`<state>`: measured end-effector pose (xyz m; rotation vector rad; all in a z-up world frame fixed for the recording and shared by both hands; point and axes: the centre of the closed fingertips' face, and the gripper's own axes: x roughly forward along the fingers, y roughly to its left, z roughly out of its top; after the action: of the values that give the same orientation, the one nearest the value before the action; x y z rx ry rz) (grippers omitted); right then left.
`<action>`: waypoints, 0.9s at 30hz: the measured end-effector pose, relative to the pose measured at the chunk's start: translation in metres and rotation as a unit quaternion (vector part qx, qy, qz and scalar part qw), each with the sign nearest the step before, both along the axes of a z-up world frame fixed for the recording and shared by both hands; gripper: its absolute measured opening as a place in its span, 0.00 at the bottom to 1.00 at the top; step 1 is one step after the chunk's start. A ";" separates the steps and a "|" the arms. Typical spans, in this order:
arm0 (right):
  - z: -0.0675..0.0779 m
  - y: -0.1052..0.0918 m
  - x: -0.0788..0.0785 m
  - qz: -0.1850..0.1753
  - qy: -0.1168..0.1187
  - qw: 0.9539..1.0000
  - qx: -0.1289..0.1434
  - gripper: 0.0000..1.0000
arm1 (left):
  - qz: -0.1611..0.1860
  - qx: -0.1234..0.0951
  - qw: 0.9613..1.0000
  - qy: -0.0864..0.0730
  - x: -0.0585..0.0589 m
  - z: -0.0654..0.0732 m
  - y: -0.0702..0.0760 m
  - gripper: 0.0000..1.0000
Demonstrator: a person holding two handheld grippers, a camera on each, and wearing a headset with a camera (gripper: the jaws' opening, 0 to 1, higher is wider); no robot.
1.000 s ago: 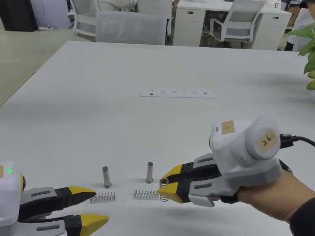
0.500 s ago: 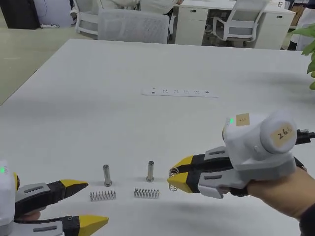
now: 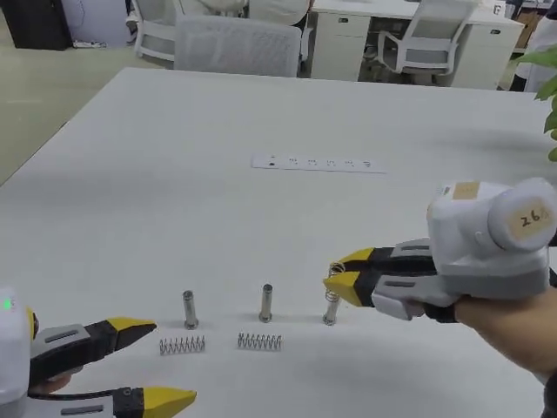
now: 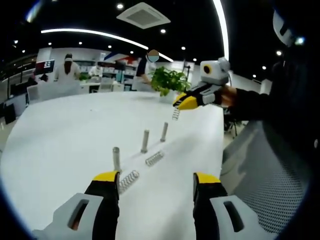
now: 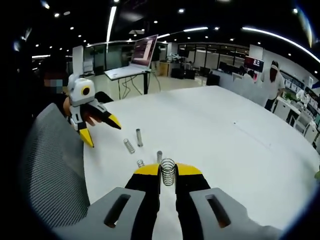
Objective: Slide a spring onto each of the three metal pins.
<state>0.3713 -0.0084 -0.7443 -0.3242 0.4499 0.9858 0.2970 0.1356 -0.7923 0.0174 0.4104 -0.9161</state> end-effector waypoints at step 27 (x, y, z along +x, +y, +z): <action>-0.026 -0.009 0.024 -0.023 0.014 1.000 0.014 0.07 | -0.003 0.001 1.000 0.006 -0.003 -0.002 -0.002 0.54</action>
<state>0.3950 -0.0177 -0.7706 -0.2737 0.4656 0.9517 0.2944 0.1337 -0.7945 0.0152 0.4224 -0.9228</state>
